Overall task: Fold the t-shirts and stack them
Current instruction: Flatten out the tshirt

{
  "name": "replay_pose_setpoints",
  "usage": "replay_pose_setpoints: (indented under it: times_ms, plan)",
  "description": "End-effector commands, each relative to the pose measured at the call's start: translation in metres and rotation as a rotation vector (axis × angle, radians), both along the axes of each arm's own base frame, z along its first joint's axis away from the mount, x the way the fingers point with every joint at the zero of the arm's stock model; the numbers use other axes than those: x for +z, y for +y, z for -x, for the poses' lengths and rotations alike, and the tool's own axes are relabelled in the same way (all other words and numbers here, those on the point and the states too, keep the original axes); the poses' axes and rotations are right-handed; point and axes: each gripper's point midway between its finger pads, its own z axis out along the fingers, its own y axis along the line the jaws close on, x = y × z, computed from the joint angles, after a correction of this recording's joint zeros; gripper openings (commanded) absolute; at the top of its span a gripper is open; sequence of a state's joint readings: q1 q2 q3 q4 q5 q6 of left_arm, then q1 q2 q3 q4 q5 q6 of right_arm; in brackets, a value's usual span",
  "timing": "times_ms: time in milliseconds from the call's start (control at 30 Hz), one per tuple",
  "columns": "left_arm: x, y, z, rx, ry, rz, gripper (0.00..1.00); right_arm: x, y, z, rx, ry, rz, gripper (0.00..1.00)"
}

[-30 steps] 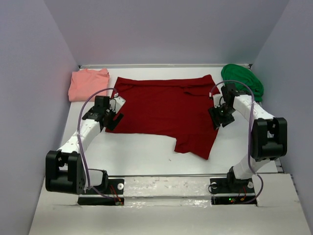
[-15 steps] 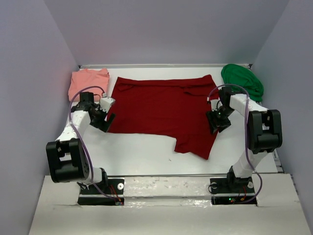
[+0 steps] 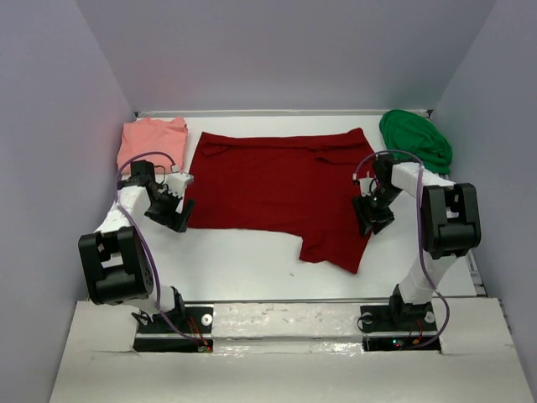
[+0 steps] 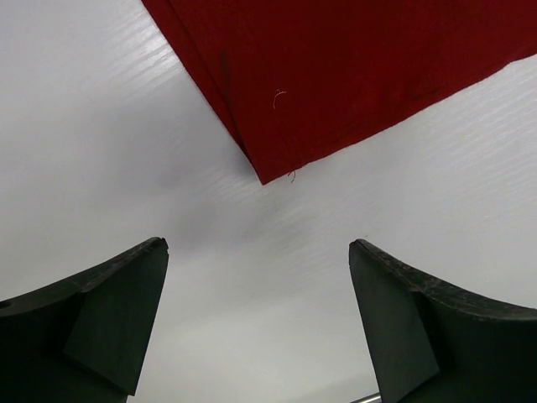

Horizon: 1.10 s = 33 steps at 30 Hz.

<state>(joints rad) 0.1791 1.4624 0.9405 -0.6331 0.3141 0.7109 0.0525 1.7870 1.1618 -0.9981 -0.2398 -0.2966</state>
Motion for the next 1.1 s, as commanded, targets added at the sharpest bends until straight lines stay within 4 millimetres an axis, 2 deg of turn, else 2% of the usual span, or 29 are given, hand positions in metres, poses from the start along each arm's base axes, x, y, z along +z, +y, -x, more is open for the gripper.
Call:
replay_pose_setpoints:
  times_ms: [0, 167, 200, 333, 433, 767, 967, 1067]
  plan:
    - [0.010, -0.003, -0.003, -0.014, -0.013, 0.037, 0.99, -0.006, 0.008, 0.007, 0.010, 0.049, -0.065, 0.59]
    - [0.010, -0.001, -0.002, -0.003, -0.025, 0.035, 0.99, -0.011, 0.014, -0.006, 0.003, 0.059, -0.094, 0.53]
    - [0.010, -0.001, -0.003, -0.002, -0.031, 0.033, 0.99, -0.013, 0.015, -0.008, 0.005, 0.064, -0.096, 0.48]
    - [0.009, 0.000, -0.001, 0.001, -0.037, 0.027, 0.99, -0.016, 0.014, -0.014, 0.001, 0.068, -0.089, 0.14]
    - [0.007, 0.000, 0.003, 0.003, -0.026, 0.029, 0.99, -0.018, 0.012, -0.013, 0.005, 0.076, -0.076, 0.00]
    - [-0.002, -0.011, 0.014, -0.006, 0.069, 0.134, 0.99, -0.017, 0.007, -0.007, 0.019, 0.069, -0.056, 0.00]
    - [-0.011, -0.017, 0.012, 0.018, 0.140, 0.248, 0.99, -0.016, 0.007, -0.009, 0.017, 0.055, -0.054, 0.00]
    - [-0.016, -0.015, 0.003, 0.034, 0.132, 0.257, 0.99, -0.015, 0.008, -0.009, 0.018, 0.050, -0.058, 0.00]
